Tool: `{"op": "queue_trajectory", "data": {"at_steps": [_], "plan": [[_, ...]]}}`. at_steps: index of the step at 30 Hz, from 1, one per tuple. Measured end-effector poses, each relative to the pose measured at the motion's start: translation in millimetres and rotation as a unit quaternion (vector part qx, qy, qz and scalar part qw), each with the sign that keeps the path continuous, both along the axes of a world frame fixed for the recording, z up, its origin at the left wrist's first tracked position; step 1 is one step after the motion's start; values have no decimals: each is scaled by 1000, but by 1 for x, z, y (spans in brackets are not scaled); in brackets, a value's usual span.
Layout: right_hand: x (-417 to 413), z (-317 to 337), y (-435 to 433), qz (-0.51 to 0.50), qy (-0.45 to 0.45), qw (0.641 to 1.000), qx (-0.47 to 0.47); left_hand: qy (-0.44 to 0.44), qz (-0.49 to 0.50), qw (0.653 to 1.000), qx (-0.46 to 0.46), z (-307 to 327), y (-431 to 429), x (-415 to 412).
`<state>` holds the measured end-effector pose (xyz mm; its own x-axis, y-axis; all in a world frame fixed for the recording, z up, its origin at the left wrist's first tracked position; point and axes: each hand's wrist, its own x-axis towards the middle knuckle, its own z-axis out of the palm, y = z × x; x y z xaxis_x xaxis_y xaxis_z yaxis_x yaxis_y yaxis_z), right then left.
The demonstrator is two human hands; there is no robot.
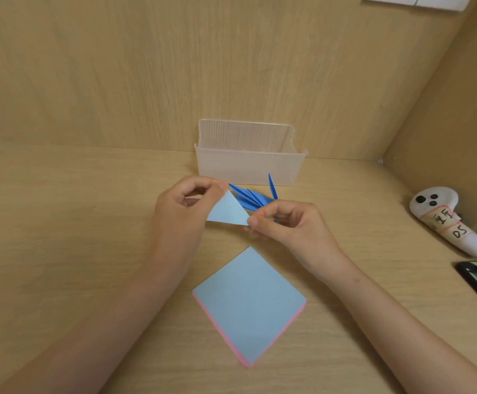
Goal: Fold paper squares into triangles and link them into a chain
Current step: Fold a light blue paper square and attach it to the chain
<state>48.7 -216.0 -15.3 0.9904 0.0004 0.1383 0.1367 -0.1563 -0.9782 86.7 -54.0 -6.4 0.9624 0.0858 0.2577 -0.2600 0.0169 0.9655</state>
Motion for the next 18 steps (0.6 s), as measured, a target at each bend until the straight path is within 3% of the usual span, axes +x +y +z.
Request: {"op": "queue_trajectory", "data": {"at_steps": [9, 14, 18], "plan": [[2, 4, -5, 18, 28, 999, -3, 29, -2, 999, -22, -7, -4, 0], [1, 1, -11, -1, 33, 994, -106, 28, 56, 998, -32, -3, 9, 13], [2, 3, -10, -40, 23, 998, -29, 29, 19, 999, 7, -4, 11, 14]]}}
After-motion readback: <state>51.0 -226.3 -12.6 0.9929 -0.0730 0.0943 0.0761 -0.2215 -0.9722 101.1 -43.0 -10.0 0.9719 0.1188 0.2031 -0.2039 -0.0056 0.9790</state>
